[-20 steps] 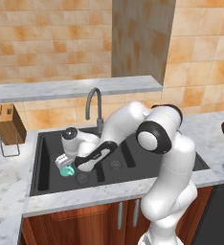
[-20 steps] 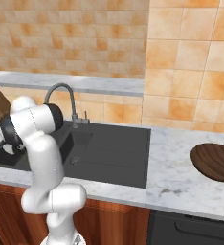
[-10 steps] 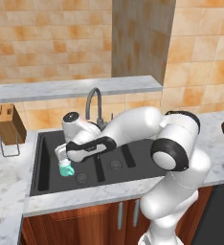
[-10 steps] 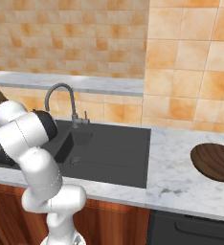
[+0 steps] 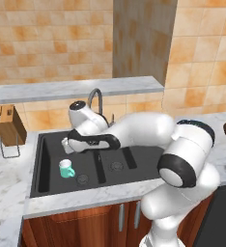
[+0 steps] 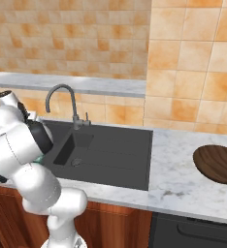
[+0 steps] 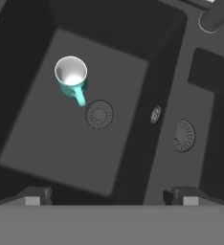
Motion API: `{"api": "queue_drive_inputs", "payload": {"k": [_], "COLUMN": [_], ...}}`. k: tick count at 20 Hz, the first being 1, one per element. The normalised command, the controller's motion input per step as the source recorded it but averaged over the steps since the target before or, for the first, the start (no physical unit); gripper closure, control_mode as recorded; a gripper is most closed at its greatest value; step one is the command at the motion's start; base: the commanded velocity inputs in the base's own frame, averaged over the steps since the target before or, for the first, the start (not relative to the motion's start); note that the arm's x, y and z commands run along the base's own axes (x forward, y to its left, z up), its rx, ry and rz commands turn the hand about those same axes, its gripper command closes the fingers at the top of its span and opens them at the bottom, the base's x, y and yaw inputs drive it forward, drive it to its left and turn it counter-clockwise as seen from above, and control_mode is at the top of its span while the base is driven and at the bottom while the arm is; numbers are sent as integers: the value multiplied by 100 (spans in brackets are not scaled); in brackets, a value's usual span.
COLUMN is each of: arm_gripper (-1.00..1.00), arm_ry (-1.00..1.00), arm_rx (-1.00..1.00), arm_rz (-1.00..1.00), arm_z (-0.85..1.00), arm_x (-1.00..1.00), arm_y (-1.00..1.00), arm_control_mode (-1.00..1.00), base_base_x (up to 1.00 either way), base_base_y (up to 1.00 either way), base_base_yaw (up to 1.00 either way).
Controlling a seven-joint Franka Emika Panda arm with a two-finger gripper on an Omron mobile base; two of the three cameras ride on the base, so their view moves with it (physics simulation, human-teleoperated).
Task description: Pick the mug and place it in the sink. Pick the bowl and place it in the open cabinet and then close the cabinet.
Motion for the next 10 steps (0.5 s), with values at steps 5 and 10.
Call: {"api": "queue_drive_inputs", "payload": {"k": [5, 10], "arm_gripper": [-100, -100], "arm_ry": [-17, -7], "arm_rx": [2, 14], "arm_rz": [0, -2], "arm_z": [8, 24], "arm_x": [-15, -22], "arm_y": [-67, -76], "arm_control_mode": [-100, -100], "base_base_x": [0, 0], "base_base_y": [0, 0], "base_base_yaw": [0, 0]}}
